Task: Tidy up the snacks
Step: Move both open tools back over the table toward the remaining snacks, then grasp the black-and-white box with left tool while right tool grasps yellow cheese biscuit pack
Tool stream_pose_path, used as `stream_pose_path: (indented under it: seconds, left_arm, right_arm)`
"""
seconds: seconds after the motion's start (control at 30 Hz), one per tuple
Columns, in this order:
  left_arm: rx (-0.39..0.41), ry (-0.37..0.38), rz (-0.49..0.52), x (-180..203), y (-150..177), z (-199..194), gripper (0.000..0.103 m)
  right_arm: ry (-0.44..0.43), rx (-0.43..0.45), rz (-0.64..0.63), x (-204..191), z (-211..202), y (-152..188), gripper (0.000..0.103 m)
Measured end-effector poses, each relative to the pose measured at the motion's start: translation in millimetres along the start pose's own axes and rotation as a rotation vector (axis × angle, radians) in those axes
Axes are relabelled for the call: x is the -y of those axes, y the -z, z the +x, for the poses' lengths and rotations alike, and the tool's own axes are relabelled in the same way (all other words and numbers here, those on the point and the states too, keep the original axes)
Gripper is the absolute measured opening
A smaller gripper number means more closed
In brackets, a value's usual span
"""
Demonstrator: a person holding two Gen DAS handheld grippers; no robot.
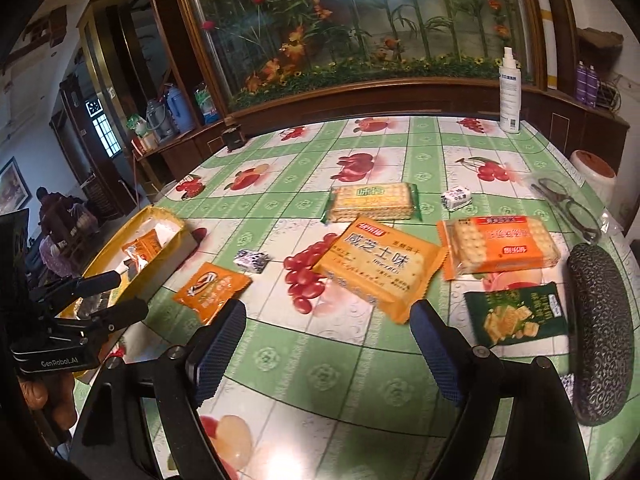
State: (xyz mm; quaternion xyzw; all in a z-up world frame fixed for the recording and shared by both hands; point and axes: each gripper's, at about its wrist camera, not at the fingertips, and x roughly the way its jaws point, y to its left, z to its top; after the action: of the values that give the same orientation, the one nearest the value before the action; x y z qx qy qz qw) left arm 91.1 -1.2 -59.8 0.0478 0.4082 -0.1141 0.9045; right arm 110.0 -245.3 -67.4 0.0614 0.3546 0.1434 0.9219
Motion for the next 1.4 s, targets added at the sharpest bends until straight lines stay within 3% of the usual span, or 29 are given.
stream_pose_path:
  seconds: [0.47,0.67,0.8,1.03,1.4]
  left_arm:
    - [-0.033,0.071,0.067,21,-33,47,0.082]
    - [-0.046,0.083,0.163,33,-48,69,0.082]
    - [-0.052,0.097,0.205,37,-53,83,0.082]
    - [-0.105,0.106,0.189,33,-54,106,0.082]
    - [-0.103,0.1,0.116,27,-53,112,0.048]
  right_arm:
    - [-0.022,-0.039,-0.11,16,37,-21,0.086]
    - [-0.038,-0.072,-0.204,15,54,-27,0.086]
    - [-0.056,-0.071,-0.185,22,57,-30,0.086]
    - [-0.073,-0.056,-0.153,27,59,-36,0.086]
    - [-0.053,-0.124,-0.242,17,89,-37,0.086]
